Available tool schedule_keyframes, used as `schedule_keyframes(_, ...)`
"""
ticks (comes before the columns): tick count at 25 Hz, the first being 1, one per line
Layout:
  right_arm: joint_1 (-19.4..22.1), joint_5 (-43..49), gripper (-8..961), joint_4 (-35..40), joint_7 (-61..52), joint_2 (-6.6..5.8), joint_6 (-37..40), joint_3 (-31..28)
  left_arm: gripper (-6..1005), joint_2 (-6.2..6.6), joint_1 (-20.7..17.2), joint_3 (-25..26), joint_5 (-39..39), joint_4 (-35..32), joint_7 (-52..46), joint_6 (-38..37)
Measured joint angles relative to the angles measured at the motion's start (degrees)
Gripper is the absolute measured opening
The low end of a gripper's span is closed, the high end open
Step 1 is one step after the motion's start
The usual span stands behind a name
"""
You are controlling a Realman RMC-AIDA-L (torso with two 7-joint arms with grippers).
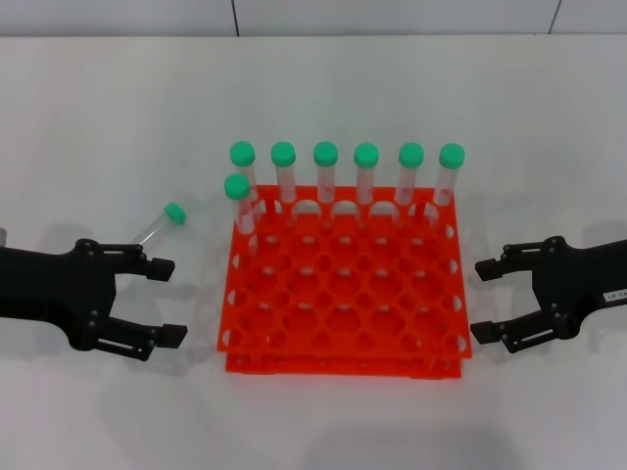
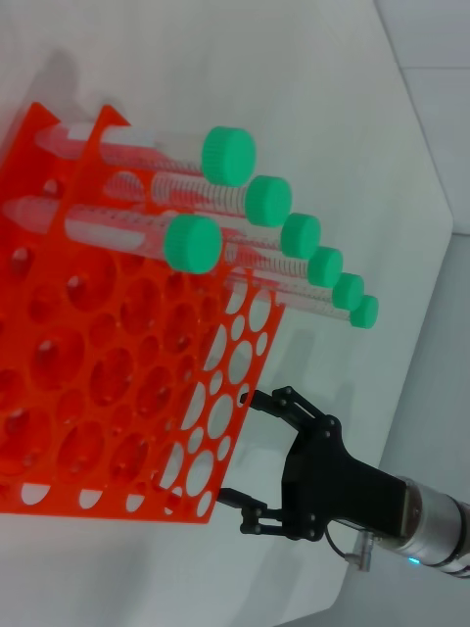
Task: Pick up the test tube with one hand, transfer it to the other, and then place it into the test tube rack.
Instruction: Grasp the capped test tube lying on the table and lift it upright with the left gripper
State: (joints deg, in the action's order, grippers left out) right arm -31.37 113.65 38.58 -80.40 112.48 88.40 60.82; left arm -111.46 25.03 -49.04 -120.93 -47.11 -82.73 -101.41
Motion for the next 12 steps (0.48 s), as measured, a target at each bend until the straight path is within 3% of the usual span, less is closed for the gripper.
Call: schedule_keyframes(12, 0.08, 0.08, 869, 0.00, -0.02, 0.02, -0.10, 0.00, 883, -0.17, -0.08, 0.00, 0.00, -0.04, -0.07, 0.09)
